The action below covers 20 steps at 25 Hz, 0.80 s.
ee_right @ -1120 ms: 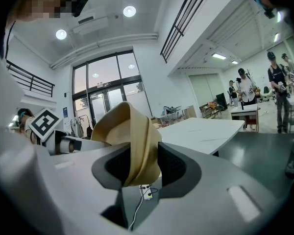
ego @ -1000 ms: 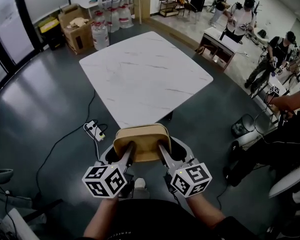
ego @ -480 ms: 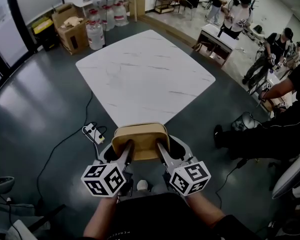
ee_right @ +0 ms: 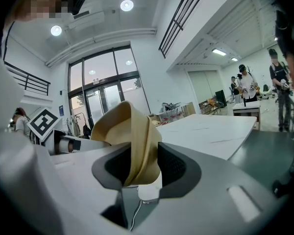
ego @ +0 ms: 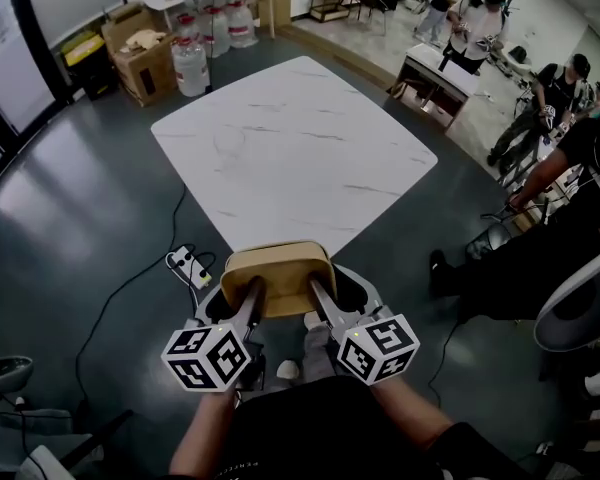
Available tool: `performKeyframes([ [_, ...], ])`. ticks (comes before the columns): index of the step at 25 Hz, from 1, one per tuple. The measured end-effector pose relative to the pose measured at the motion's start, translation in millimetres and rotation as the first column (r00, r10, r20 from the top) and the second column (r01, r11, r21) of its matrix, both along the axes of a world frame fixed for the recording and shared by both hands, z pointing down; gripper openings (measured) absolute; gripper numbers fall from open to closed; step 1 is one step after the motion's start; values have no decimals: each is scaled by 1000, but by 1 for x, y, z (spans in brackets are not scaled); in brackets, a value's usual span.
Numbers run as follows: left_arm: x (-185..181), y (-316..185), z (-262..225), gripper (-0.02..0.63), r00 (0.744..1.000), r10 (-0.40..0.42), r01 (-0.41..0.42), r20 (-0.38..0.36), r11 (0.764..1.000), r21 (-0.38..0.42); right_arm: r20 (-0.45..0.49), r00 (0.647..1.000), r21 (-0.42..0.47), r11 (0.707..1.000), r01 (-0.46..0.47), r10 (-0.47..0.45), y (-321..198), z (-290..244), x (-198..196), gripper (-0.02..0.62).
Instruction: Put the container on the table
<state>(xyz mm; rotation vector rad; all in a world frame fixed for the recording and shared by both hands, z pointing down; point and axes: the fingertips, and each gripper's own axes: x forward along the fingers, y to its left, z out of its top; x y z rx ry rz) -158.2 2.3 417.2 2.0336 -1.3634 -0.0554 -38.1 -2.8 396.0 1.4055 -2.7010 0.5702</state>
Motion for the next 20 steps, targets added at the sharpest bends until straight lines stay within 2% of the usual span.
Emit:
performKeyframes([
  [6, -2, -30, 1, 199, 1000, -23, 23, -3, 1000, -5, -3, 1000, 0, 1000, 23, -23, -32, 0, -3, 129],
  [20, 25, -129, 4, 199, 999, -47, 48, 16, 999, -20, 5, 999, -17, 999, 51, -51, -136, 5, 25, 129],
])
